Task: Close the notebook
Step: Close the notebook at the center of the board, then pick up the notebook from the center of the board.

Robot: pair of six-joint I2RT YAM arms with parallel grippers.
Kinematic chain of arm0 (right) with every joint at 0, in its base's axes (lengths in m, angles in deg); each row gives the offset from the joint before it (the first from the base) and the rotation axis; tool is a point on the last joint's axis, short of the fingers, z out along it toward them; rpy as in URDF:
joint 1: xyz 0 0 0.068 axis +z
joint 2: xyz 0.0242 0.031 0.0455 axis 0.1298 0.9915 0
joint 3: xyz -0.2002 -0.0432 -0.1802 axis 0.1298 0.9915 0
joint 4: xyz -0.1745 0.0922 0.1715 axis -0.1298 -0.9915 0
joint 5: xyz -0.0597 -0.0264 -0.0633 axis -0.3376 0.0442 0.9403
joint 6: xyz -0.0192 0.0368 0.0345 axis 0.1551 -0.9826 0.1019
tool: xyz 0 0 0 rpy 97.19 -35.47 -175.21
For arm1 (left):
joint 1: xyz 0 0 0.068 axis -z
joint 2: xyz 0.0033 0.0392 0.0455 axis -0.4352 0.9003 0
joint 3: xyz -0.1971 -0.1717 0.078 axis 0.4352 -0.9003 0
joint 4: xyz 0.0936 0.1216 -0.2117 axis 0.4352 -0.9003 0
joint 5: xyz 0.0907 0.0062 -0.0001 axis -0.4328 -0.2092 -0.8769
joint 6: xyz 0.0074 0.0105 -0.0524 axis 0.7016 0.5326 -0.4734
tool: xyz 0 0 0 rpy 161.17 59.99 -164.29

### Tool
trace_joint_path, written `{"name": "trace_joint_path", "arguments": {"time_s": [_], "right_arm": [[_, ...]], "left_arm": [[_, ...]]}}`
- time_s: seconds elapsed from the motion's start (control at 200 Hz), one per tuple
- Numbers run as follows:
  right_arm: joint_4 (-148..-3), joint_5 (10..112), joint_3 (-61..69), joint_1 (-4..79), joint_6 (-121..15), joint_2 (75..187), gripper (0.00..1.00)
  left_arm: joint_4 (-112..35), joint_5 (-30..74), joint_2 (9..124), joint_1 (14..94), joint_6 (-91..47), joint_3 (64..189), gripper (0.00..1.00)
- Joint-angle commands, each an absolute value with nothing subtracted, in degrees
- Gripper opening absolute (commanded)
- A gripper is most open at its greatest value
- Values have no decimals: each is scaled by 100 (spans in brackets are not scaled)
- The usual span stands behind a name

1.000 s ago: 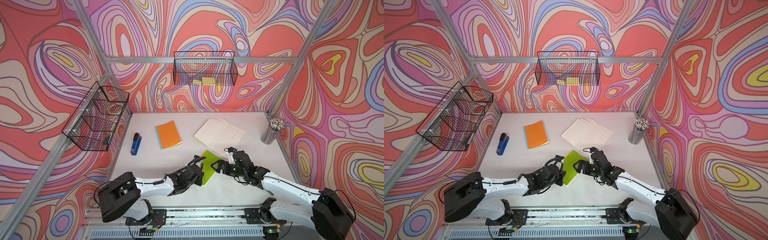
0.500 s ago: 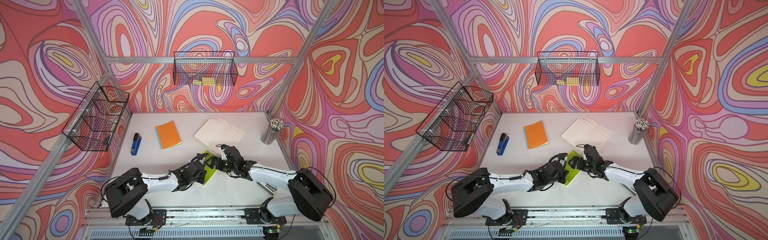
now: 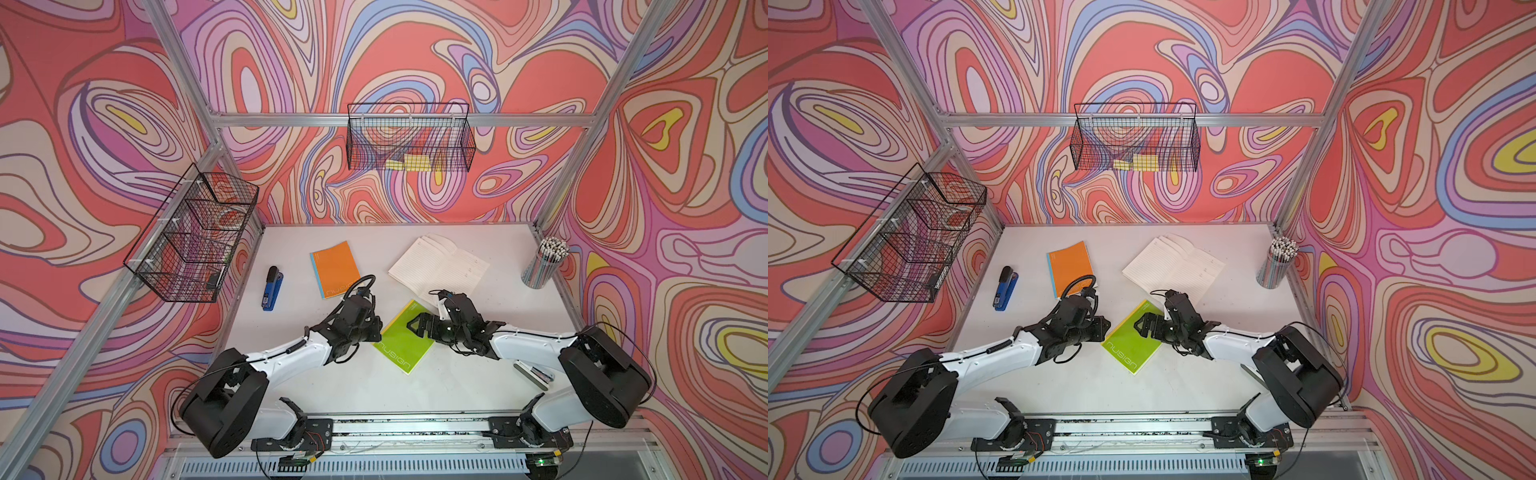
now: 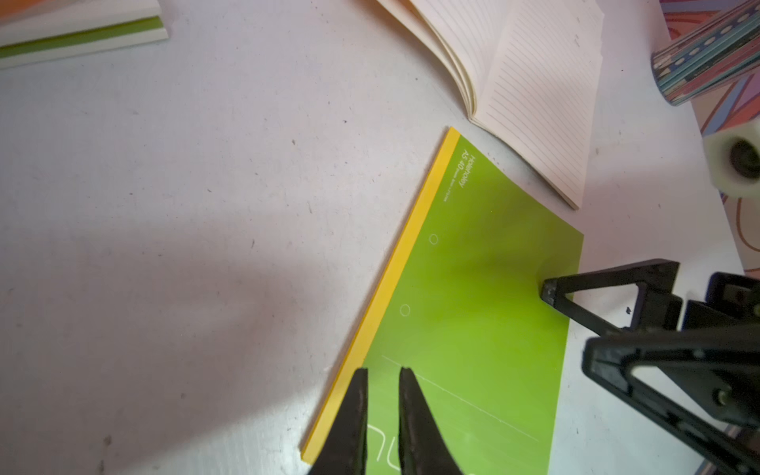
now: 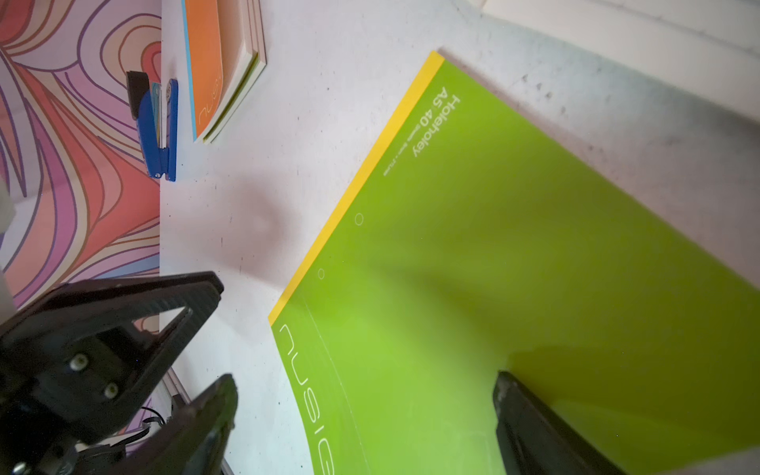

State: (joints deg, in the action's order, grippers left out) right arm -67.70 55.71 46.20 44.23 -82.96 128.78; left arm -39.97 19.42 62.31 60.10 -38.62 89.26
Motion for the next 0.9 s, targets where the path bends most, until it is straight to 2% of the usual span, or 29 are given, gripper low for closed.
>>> {"name": "trace_joint_path", "arguments": {"time_s": [0.0,0.09,0.396,0.896], "right_arm": [[-6639,5492,4848,4441,-8429,12882,98],[-6635,5506,4928,4446,-8471,12814,98],[-6465,5431,5168,4446,-8575,12825,98],[-6261,5352,5427,4445,-8650,12830,98]], "left_arm": [[-4331,3105,6723,5786,-3617,9348,25],[-4218,3406,7032,5753,-3577,9542,27],[-4296,3487,7801,5665,-3424,10136,36],[-4054,3887,8303,5229,-3214,10284,39]]}}
